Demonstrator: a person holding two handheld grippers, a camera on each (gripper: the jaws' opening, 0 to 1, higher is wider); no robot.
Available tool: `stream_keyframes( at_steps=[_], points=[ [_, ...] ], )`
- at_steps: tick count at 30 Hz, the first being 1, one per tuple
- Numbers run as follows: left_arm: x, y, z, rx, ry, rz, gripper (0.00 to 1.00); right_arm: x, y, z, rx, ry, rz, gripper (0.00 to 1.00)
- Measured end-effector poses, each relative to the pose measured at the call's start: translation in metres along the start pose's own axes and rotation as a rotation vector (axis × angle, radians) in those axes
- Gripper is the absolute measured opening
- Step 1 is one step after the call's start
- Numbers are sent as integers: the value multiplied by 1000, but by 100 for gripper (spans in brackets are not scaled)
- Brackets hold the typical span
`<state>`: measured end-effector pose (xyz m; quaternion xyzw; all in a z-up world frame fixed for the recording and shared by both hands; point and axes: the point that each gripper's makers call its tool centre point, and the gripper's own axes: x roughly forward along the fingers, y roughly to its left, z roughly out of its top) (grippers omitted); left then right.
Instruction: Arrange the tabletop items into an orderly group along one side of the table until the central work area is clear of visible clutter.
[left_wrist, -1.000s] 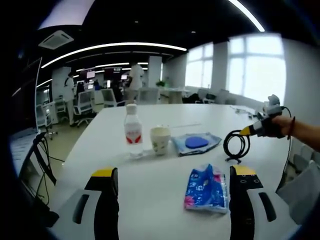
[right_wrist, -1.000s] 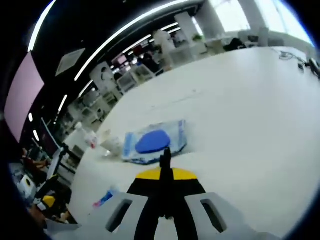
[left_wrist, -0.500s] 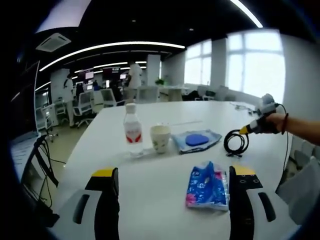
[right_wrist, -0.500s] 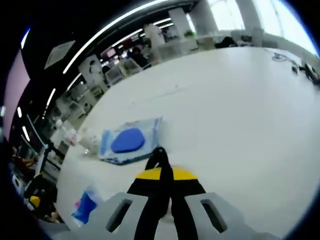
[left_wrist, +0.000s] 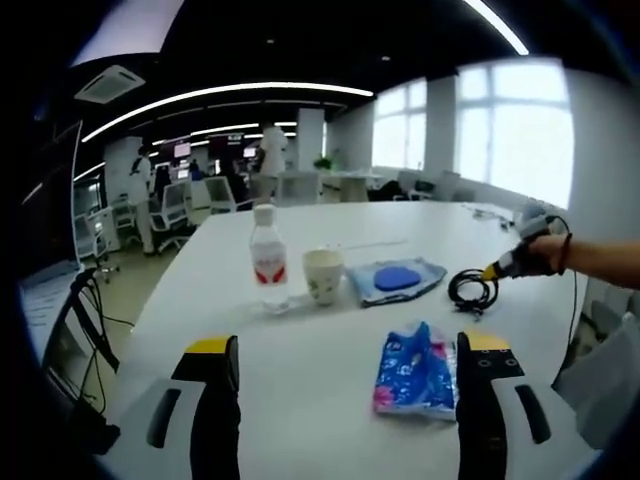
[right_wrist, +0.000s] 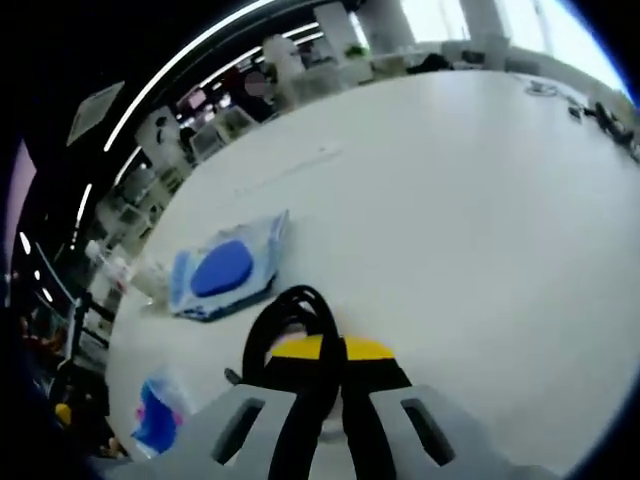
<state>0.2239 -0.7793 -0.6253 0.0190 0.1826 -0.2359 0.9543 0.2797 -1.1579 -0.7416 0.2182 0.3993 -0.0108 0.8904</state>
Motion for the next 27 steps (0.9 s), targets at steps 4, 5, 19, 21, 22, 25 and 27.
stream_keyframes(
  at_steps=[4, 5, 19, 21, 22, 25, 27],
  points=[
    [-1, 2, -2, -14, 11, 5, 86, 2, -2, -8, 6, 13, -11, 1],
    [-1, 2, -3, -15, 14, 6, 86, 2, -3, -9, 8, 13, -14, 1],
    [-2, 7, -4, -24, 23, 18, 86, -1, 4, -3, 2, -58, 8, 16],
    [-2, 7, -6, -29, 28, 20, 87, -2, 7, 2, -29, -81, 5, 28],
    [-2, 7, -6, -30, 29, 19, 87, -3, 9, 6, -69, -99, 4, 33],
    [-2, 6, -5, -24, 21, 19, 87, -4, 17, 10, -108, -119, 30, 41],
    [-2, 6, -5, -45, 24, 17, 87, -5, 23, 12, -122, -130, 50, 44]
  ],
)
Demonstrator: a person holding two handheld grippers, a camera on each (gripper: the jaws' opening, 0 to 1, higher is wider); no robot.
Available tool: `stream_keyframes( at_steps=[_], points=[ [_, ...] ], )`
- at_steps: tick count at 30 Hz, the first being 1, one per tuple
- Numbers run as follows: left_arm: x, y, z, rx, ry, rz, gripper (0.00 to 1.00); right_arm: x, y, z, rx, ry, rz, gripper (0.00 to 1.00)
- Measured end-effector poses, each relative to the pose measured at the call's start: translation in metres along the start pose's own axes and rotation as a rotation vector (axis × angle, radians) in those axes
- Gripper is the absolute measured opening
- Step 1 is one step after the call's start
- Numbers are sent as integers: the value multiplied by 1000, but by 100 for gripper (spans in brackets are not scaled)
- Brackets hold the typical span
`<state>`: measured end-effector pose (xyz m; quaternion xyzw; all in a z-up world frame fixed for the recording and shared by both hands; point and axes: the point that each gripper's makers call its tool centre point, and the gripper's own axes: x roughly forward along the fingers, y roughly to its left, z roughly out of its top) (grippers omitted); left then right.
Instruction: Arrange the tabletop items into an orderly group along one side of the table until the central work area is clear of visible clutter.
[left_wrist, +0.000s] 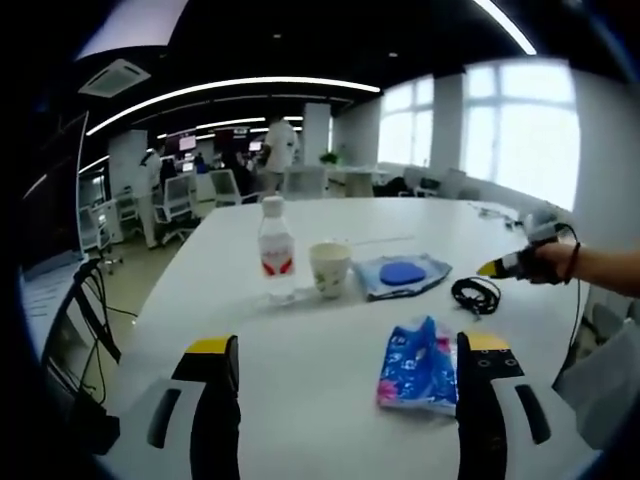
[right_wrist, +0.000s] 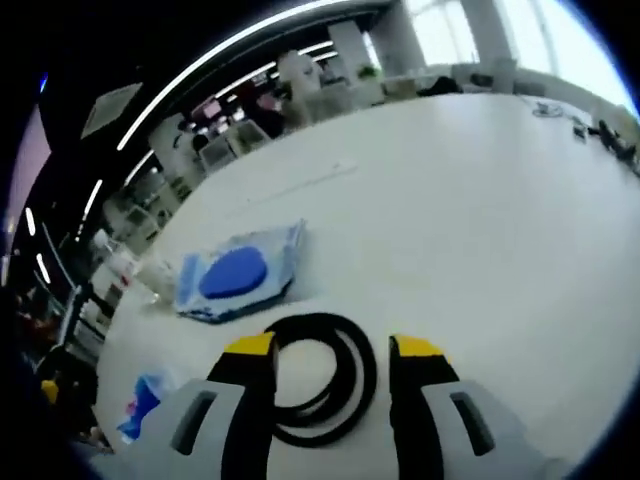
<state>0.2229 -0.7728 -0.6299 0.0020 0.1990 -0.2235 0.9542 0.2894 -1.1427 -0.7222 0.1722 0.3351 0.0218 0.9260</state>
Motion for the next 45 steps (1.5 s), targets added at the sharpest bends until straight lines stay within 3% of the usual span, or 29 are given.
stream_keyframes(
  at_steps=[6, 10, 15, 18, 24, 32, 37, 44, 45],
  points=[
    [-2, 2, 2, -20, -6, 7, 88, -5, 30, -1, -144, -5, 107, 55],
    [-2, -1, -1, -1, 14, 1, 90, -12, 52, -7, -185, 4, 187, 59],
    [-1, -6, -7, 10, 34, -7, 91, -27, 96, -17, -252, 9, 326, 65],
    [1, -8, -11, 58, 50, -12, 90, -33, 114, -19, -286, -1, 374, 65],
    [5, -17, -12, 54, 43, -57, 90, -36, 137, -28, -343, 11, 418, 64],
    [14, -30, -20, 55, 71, -100, 89, -27, 145, -43, -424, 38, 411, 62],
    [16, -46, -25, 60, 81, -104, 87, -21, 147, -52, -559, 46, 422, 60],
    [15, -57, -39, -57, 95, -49, 84, -13, 157, -66, -652, 66, 473, 54],
    [16, -57, -46, -102, 120, -33, 84, -12, 158, -67, -664, 62, 480, 52]
  ],
)
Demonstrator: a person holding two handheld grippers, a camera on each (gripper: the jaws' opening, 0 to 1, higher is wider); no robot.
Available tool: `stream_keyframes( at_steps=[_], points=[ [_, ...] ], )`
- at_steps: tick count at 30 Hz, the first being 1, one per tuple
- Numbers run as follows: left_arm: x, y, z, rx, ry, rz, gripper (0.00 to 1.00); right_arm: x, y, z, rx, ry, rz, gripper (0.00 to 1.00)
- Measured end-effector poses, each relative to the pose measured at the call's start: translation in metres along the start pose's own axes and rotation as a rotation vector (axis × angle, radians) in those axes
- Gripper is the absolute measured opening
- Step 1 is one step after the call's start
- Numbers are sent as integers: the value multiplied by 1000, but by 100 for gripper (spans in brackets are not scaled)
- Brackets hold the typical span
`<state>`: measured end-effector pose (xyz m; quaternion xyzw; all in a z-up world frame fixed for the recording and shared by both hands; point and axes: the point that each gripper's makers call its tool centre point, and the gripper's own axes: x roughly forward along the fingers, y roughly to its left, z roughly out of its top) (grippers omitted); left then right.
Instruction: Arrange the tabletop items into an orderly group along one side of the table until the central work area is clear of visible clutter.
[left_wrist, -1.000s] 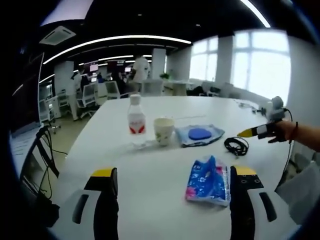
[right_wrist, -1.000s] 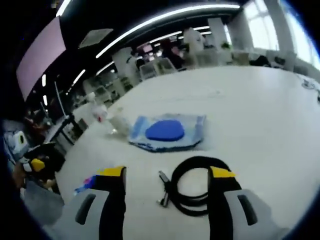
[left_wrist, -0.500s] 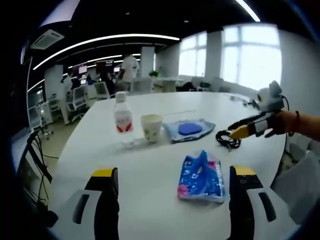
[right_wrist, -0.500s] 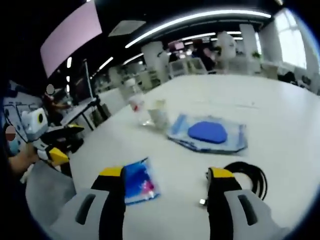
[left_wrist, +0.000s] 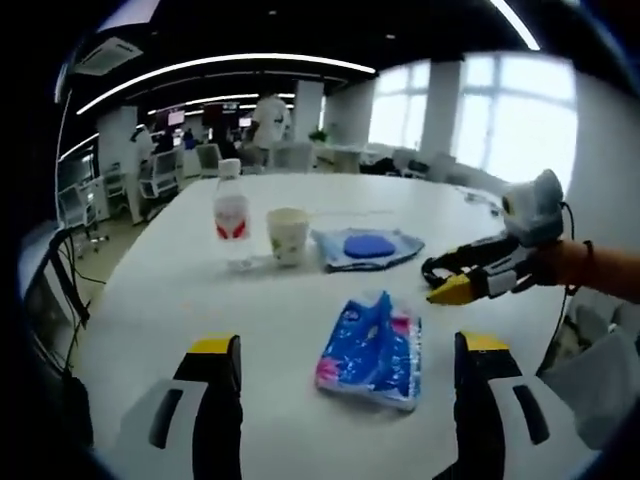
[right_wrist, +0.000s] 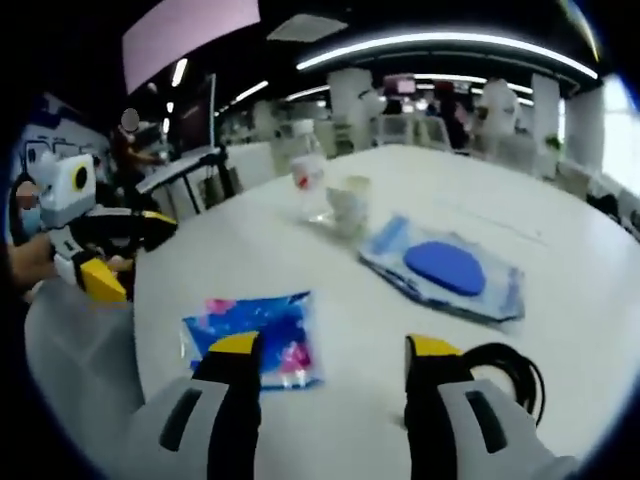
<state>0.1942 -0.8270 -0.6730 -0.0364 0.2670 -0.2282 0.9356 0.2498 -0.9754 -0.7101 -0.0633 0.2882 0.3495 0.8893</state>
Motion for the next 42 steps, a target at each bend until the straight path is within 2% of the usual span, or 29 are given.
stream_keyframes(
  at_steps=[3, 8, 13, 17, 19, 25, 28, 32, 35, 37, 40, 42],
  points=[
    [5, -2, -9, -69, 20, 9, 83, 5, 3, -2, -42, 15, 17, 47],
    [12, -3, -19, -104, 38, 45, 80, 11, 4, -5, -97, 25, 40, 42],
    [19, -7, -28, -137, 59, 51, 77, 19, 6, -9, -129, 40, 75, 38],
    [21, -7, -40, -177, 97, 81, 72, 23, 10, -13, -146, 46, 101, 28],
    [23, -9, -46, -200, 111, 94, 70, 27, 11, -16, -153, 53, 104, 26],
    [27, -13, -63, -223, 149, 134, 58, 32, 14, -26, -165, 69, 116, 20],
    [28, -18, -68, -233, 172, 127, 51, 33, 14, -29, -163, 76, 121, 18],
    [30, -20, -78, -194, 232, 132, 44, 37, 11, -33, -156, 92, 98, 14],
    [31, -21, -80, -201, 240, 127, 40, 39, 13, -34, -141, 95, 102, 13],
    [31, -22, -80, -188, 243, 125, 34, 40, 14, -35, -151, 103, 103, 12],
    [31, -20, -82, -199, 248, 138, 29, 41, 17, -40, -172, 126, 114, 4],
    [32, -22, -81, -205, 244, 129, 25, 40, 18, -41, -169, 130, 116, 4]
  ],
)
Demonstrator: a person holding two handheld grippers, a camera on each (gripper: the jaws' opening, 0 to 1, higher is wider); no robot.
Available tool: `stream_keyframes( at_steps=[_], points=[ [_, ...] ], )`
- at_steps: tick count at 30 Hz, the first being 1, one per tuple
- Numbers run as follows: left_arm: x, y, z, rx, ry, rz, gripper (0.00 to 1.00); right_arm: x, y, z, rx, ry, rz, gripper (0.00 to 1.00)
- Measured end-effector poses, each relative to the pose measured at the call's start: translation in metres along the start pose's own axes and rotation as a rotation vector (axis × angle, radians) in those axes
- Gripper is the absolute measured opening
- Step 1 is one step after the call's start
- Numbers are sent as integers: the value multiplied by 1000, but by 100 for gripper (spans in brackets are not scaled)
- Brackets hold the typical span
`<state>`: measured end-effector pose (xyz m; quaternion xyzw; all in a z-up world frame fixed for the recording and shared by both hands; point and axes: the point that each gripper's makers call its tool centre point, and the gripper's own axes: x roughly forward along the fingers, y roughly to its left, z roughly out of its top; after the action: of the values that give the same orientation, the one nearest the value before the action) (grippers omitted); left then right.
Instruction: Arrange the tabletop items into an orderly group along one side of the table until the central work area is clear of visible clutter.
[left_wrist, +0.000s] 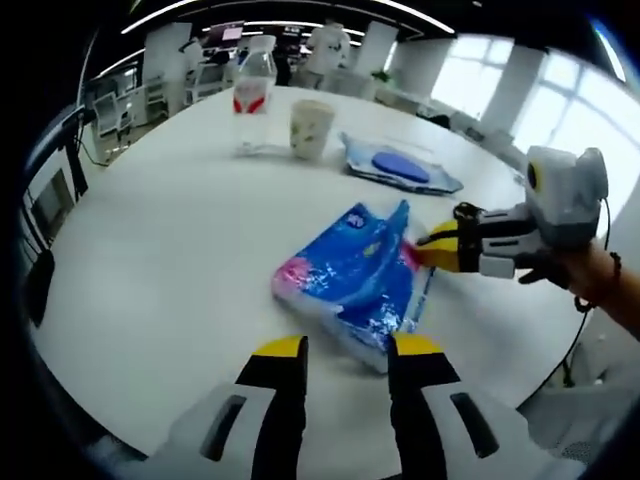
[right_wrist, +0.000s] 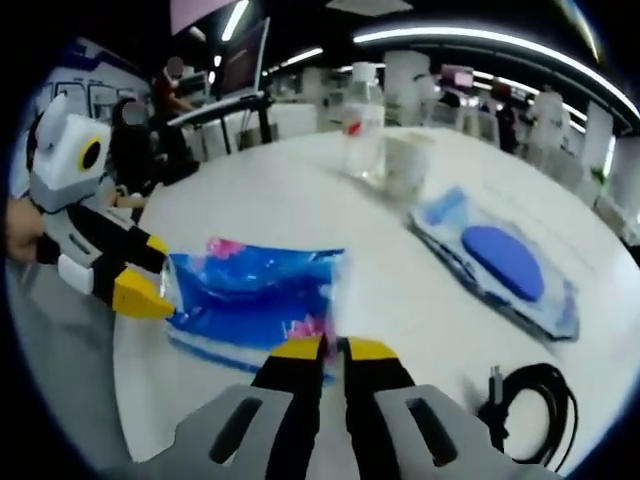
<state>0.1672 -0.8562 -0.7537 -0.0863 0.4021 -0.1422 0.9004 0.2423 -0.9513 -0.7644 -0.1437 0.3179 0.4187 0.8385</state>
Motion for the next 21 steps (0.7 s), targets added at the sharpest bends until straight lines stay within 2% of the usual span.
stream_keyframes(
  at_steps=[2, 6, 17, 21],
  points=[
    [0, 0, 1, 6, -3, -2, 21, -1, 1, 0, 3, -2, 4, 4],
    [-1, -6, -2, 5, 11, -41, 7, -2, 4, -2, 6, -3, 12, 2],
    [-5, -3, -3, -6, 25, -35, 3, -11, 10, -2, 29, 1, 21, 0],
    [-6, -7, -5, -13, 33, -52, 3, -15, 11, -5, -4, 23, 7, 0]
  ],
)
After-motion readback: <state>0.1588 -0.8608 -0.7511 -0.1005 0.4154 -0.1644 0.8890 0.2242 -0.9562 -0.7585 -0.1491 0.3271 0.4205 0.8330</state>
